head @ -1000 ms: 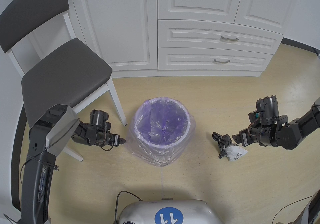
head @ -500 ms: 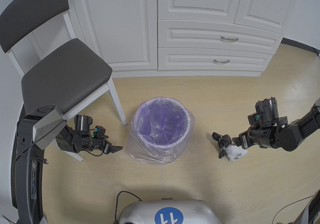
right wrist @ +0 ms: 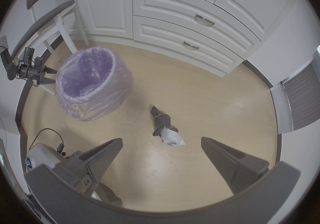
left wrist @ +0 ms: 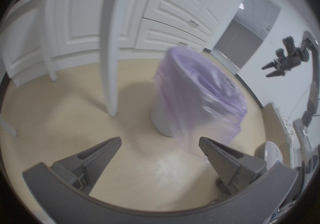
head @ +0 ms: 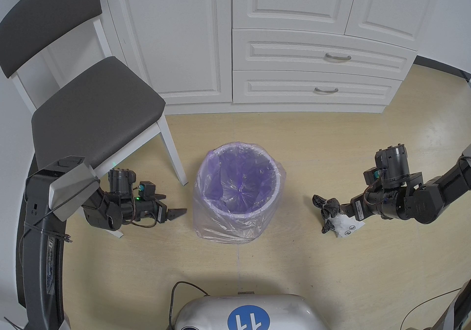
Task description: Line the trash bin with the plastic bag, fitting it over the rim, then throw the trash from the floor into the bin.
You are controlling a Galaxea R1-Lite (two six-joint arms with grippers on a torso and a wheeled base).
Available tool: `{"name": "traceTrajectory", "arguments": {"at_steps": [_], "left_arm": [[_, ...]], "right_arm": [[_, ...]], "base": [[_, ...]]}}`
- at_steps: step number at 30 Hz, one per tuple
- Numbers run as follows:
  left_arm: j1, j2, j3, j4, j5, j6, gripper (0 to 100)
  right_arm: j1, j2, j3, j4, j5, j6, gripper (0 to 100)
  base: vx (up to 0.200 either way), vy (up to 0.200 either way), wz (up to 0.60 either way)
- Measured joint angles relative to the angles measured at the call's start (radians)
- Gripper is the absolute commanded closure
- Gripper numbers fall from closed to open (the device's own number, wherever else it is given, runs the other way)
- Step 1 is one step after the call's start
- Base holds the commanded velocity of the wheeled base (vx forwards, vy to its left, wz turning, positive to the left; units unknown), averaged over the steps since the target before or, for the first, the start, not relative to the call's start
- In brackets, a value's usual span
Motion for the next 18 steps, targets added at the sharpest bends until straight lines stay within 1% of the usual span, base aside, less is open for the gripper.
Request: {"name": "traceTrajectory", "arguments": {"at_steps": [3, 7, 11, 16, 17, 18], "left_arm": [[-0.042, 0.007, 0.031, -0.015, -0.027, 0.027, 0], [-0.084, 0.02, 0.023, -0.004, -0.041, 0.035, 0], [-0.113, 0.034, -0.039, 0.027, -0.043, 0.035, 0], [-0.119, 0.061, -0.155, 0.133, -0.042, 0.037, 0], [-0.12, 0.067, -0.179, 0.15, -0.043, 0.038, 100], [-0.121, 0.075, -0.201, 0.163, -0.043, 0.04, 100]], "right_arm": [[0.001, 0.0, 0.003, 0.0, 0.0, -0.009, 0], [0.002, 0.001, 0.006, 0.0, 0.0, -0.013, 0], [0.003, 0.002, 0.007, 0.0, 0.0, -0.014, 0], [0.001, 0.003, 0.007, 0.0, 0.0, -0.014, 0], [0.001, 0.003, 0.007, 0.0, 0.0, -0.014, 0], [0.001, 0.003, 0.007, 0.0, 0.0, -0.014, 0]], "base": [[0.0, 0.0, 0.0], [0.0, 0.0, 0.0], [0.0, 0.0, 0.0], [0.0, 0.0, 0.0], [0.0, 0.0, 0.0], [0.0, 0.0, 0.0]]}}
